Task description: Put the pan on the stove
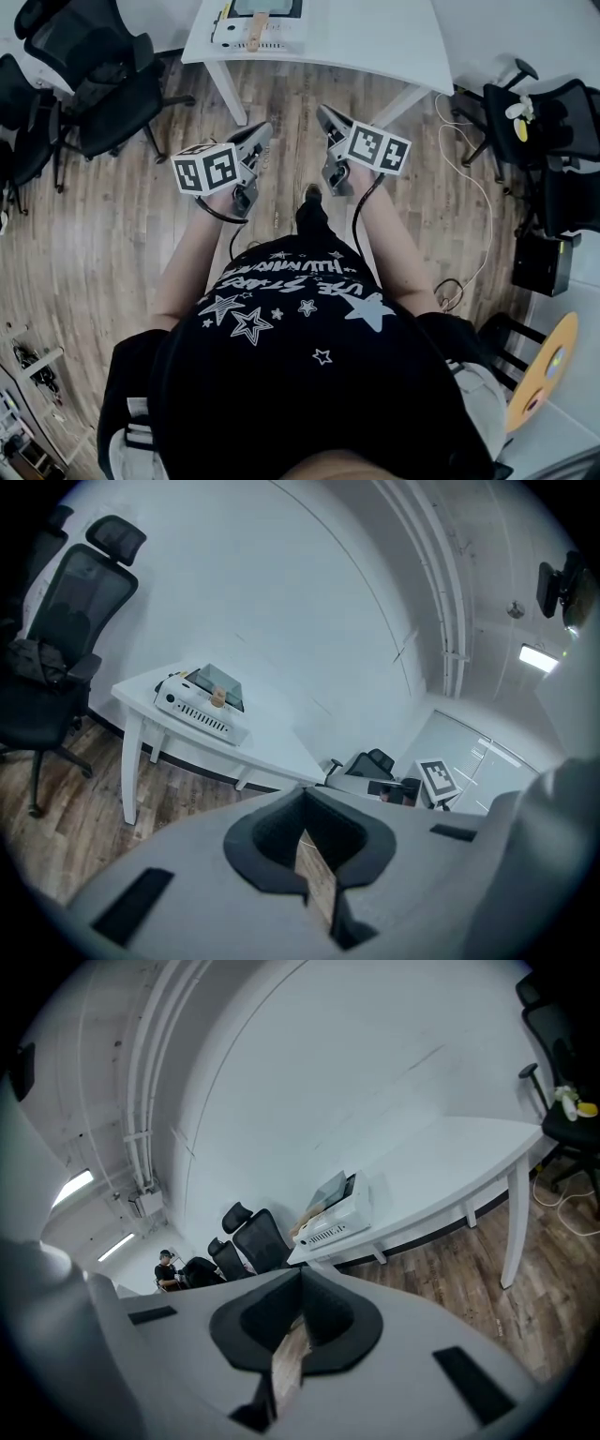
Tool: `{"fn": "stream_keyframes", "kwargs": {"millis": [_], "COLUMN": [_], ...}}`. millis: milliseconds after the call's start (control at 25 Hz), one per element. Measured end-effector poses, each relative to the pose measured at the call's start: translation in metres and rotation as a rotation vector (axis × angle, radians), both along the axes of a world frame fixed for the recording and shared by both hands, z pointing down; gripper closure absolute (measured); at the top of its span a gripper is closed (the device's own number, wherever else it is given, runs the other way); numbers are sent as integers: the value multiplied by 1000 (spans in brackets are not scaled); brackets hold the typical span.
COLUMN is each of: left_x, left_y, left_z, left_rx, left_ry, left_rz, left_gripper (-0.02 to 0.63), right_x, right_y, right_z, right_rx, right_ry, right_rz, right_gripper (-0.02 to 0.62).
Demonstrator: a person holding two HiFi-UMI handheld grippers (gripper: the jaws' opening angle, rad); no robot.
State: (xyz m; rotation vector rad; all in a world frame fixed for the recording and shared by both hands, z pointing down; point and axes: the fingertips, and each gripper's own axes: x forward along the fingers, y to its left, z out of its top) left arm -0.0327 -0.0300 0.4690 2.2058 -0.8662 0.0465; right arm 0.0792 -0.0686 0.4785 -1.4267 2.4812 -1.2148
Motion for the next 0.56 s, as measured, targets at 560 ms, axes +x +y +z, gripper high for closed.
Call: {"fn": "stream_keyframes", "kwargs": {"millis": [560], "left_x": [-26], "left_y": [81], "left_z": [15], "left_rx": [-42], "left_ry": [-22], "left_rz": [15], "left_gripper": [598], "right_x": [-23], "right_y": [84], "right_z": [10], "right_rx": [-25], "right_ry": [32], "right_rz": [17], "right_gripper": [588]}}
